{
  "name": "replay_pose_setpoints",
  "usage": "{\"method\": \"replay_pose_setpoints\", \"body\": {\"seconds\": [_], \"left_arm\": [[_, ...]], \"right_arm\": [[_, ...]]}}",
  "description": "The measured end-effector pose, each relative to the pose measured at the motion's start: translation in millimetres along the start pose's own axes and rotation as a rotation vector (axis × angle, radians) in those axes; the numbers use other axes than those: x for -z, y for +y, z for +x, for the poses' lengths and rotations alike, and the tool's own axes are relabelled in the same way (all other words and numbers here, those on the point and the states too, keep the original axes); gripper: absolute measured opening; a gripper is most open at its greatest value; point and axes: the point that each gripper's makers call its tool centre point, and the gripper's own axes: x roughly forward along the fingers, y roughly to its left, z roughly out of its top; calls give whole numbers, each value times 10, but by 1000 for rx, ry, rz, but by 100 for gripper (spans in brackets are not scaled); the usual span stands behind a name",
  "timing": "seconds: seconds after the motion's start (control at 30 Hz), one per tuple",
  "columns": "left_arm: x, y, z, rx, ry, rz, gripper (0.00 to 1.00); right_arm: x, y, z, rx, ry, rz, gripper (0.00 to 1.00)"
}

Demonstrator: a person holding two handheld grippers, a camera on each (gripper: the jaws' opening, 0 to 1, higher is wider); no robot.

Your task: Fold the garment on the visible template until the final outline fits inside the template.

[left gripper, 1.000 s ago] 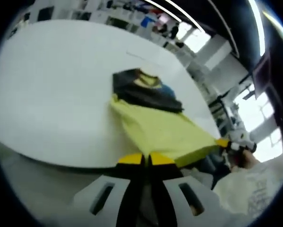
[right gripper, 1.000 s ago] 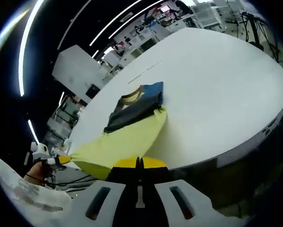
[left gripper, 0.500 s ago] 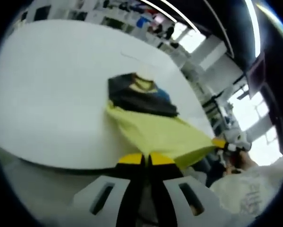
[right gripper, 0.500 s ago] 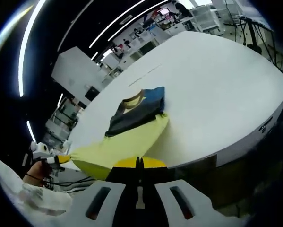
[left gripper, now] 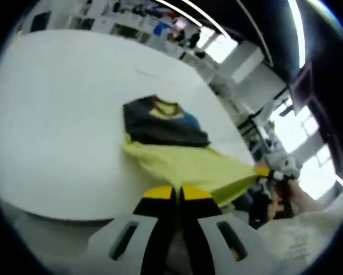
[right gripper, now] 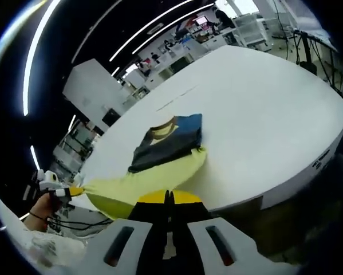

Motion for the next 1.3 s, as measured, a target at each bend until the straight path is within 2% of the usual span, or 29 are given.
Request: {"method": "replay_pose_setpoints", "body": {"seconds": [0.2, 0.33, 0.53, 0.67, 1.3], "left_arm": [[-128, -10, 88, 3, 2, -2, 0], [-302, 24, 160, -10, -7, -6, 0], [-430, 71, 271, -23, 10, 0, 0], [-574, 92, 322, -29, 2, 0, 1], [-1097, 220, 587, -49, 22, 77, 1]], "right_arm": [[-155, -28, 104, -3, -3, -3, 1], [-304, -49, 265, -20, 10, -6, 1], [-518, -44, 405, -37, -3, 5, 2], [-639, -56, 509, -51, 4, -5, 2], [-1175, -17, 985, -105, -3, -57, 1]]}}
